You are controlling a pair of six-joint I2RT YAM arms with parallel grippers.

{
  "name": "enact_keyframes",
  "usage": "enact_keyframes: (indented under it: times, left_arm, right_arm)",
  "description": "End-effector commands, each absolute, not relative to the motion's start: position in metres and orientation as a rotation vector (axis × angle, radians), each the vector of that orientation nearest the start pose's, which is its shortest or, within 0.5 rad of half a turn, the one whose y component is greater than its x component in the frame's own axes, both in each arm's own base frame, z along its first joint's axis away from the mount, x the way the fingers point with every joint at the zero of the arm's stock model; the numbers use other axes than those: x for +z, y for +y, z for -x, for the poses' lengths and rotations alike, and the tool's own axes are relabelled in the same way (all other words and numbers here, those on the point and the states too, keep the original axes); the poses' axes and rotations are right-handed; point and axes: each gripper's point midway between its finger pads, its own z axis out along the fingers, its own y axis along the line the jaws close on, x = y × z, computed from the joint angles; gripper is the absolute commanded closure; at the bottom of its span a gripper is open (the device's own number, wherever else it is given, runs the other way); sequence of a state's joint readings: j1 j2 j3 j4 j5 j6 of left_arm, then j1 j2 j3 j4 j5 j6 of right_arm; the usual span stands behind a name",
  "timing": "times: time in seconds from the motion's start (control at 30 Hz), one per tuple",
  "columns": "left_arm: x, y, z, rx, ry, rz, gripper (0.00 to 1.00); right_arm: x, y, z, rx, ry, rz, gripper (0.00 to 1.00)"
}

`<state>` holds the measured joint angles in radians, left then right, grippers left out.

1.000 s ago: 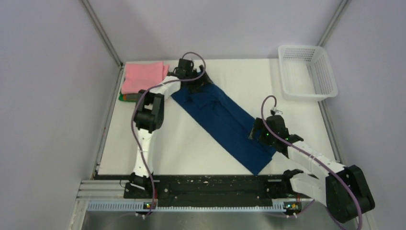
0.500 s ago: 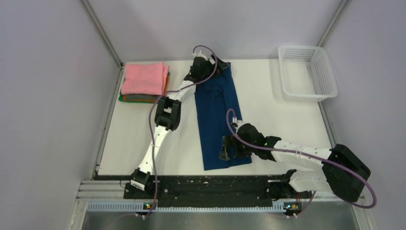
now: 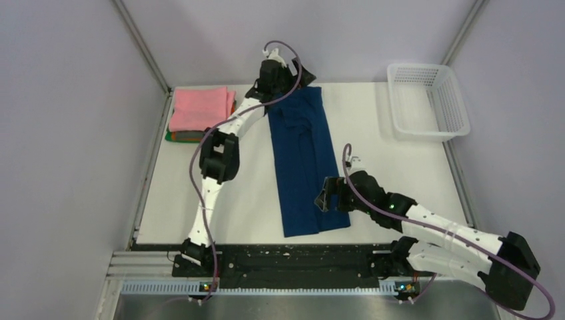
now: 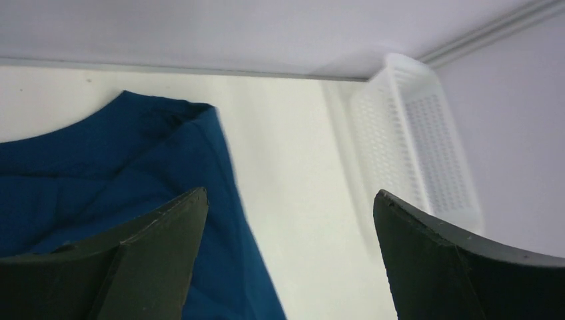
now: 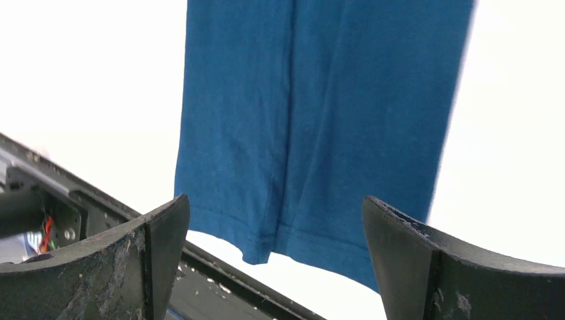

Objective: Fold and stack the t-shirts
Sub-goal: Rotate the tshirt 80 degrees, then grab the bottom of the folded rectangular tshirt with both arms

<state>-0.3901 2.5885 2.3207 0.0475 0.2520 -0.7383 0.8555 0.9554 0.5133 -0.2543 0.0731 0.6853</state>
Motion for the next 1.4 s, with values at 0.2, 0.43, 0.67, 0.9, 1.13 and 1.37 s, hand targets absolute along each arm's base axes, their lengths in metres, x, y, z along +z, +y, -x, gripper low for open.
enact_keyframes:
  times: [0.2, 0.43, 0.67, 0.9, 1.13, 1.37]
  left_arm:
    - [0.257, -0.313, -0.425, -1.055, 2.065, -0.027, 0.01]
    - [0.149, -0.280, -0.278, -1.007, 2.429, -0.001, 0.02]
    - [0.088, -0.262, -0.179, -1.041, 2.668, 0.048, 0.08]
    - [0.069, -0.268, -0.137, -1.122, 2.730, 0.051, 0.23]
    - [0.038, -0.267, -0.120, -0.974, 2.886, -0.001, 0.51]
    - [0.030, -0.260, -0.116, -0.832, 2.934, -0.032, 0.54]
  right_arm:
    - [0.079, 0.172, -0.176, 0.548, 2.425, -0.110, 0.01]
    - [0.047, 0.158, -0.167, 0.441, 2.561, -0.107, 0.05]
    - [0.041, 0.162, -0.165, 0.477, 2.562, -0.102, 0.21]
    - [0.029, 0.159, -0.160, 0.473, 2.580, -0.116, 0.40]
    - [0.015, 0.151, -0.154, 0.429, 2.612, -0.167, 0.46]
    - [0.011, 0.151, -0.149, 0.437, 2.633, -0.167, 0.54]
